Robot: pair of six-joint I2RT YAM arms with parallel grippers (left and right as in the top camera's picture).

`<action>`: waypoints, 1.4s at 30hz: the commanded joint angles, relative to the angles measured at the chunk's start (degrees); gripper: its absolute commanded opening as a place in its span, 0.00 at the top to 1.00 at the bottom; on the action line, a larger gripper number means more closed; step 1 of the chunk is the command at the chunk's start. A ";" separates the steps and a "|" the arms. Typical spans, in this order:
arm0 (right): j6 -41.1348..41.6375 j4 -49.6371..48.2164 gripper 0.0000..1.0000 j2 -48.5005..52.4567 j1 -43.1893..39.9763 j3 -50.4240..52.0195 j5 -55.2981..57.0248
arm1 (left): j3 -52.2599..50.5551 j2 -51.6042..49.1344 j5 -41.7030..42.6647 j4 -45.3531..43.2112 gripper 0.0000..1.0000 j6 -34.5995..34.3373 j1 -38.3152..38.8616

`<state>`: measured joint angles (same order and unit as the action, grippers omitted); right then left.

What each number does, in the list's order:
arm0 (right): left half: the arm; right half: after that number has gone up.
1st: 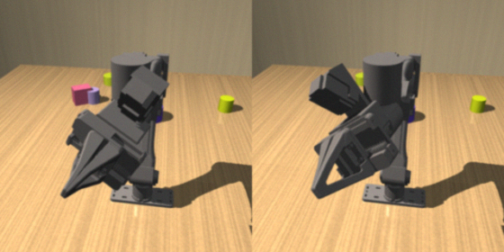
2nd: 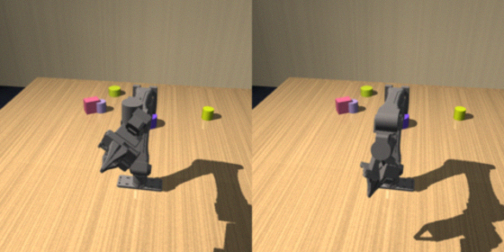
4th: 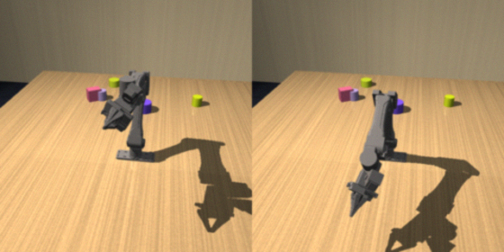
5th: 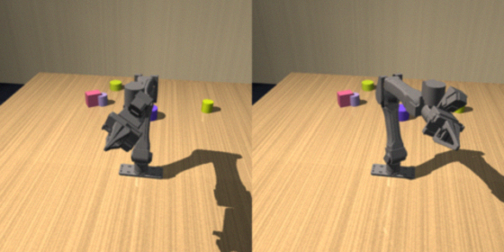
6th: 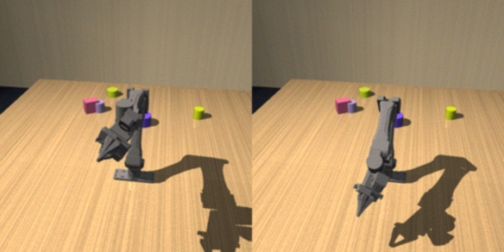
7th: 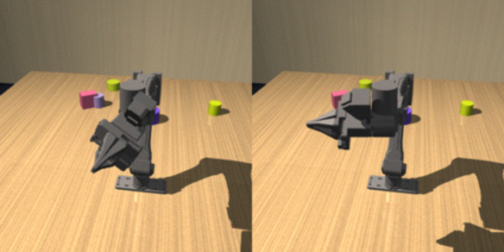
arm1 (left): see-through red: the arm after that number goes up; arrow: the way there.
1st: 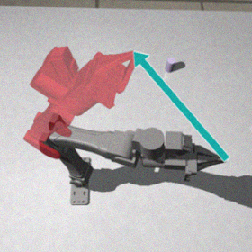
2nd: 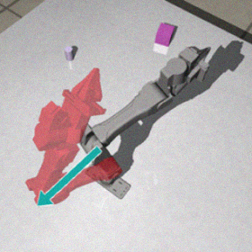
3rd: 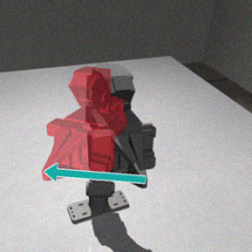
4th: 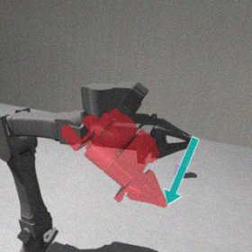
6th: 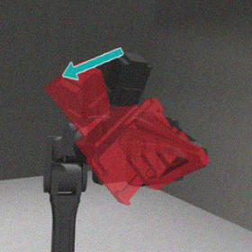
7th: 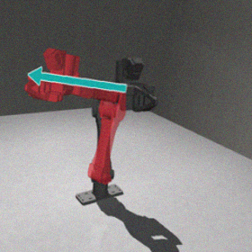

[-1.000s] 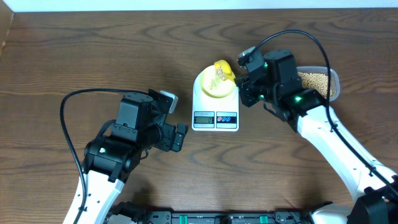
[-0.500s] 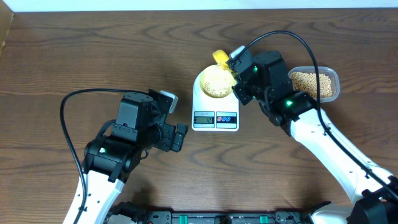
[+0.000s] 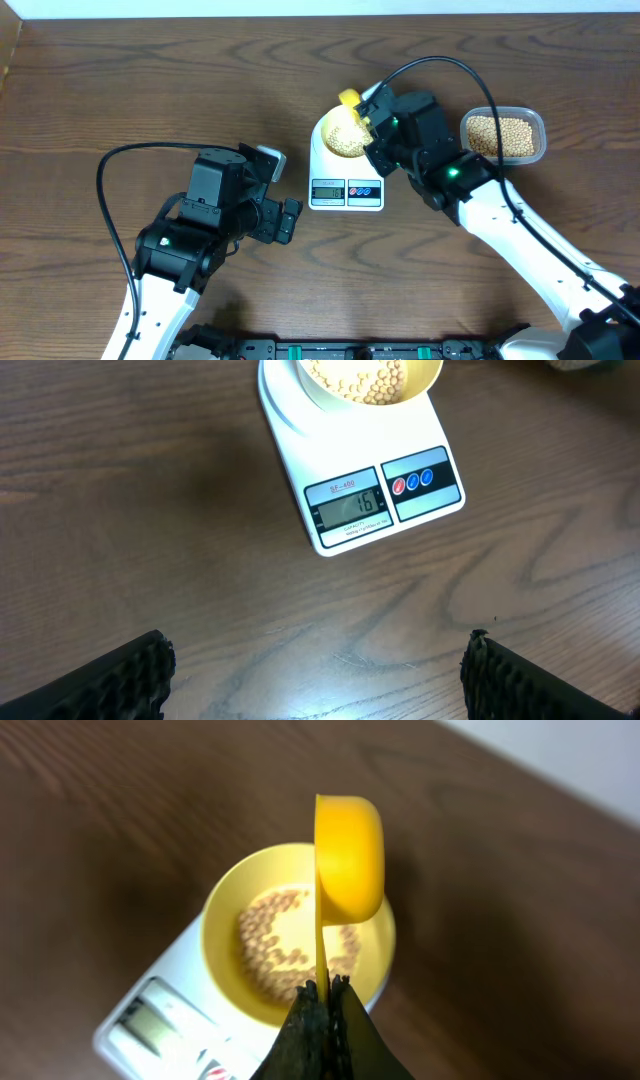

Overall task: Scoop item into bowl and weigh 50g on scale
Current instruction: 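Tilt the scoop with the right gripper to pour soybeans into bowl, then return the right gripper to the tub and scoop more soybeans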

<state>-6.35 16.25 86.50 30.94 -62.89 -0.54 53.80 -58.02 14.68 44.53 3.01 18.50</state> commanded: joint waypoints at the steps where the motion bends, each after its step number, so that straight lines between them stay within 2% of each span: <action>1: 7.56 3.15 0.99 -4.07 -3.69 0.11 -8.68 | -0.35 0.04 -0.61 -0.09 0.07 0.11 0.17; 9: 9.51 12.94 0.99 -11.76 -19.34 0.11 -6.75 | -0.35 0.04 -0.61 -0.09 0.07 0.11 0.17; 18: 9.51 21.92 0.99 -10.36 -33.97 0.13 -2.01 | -0.35 0.04 -0.61 -0.09 0.07 0.11 0.17; 23: 9.51 22.18 0.99 -8.37 -36.44 0.13 2.93 | -0.35 0.04 -0.61 -0.09 0.06 0.11 0.17; 32: 9.51 21.75 0.99 -0.74 -36.96 0.13 2.67 | -0.35 0.04 -0.61 -0.09 0.06 0.11 0.17; 42: 9.53 20.39 0.99 1.90 -37.66 0.13 -10.73 | -0.35 0.04 -0.61 -0.09 0.06 0.11 0.17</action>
<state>2.57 36.64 87.83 -5.93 -62.78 -4.89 53.80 -58.02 14.66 44.53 3.01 18.50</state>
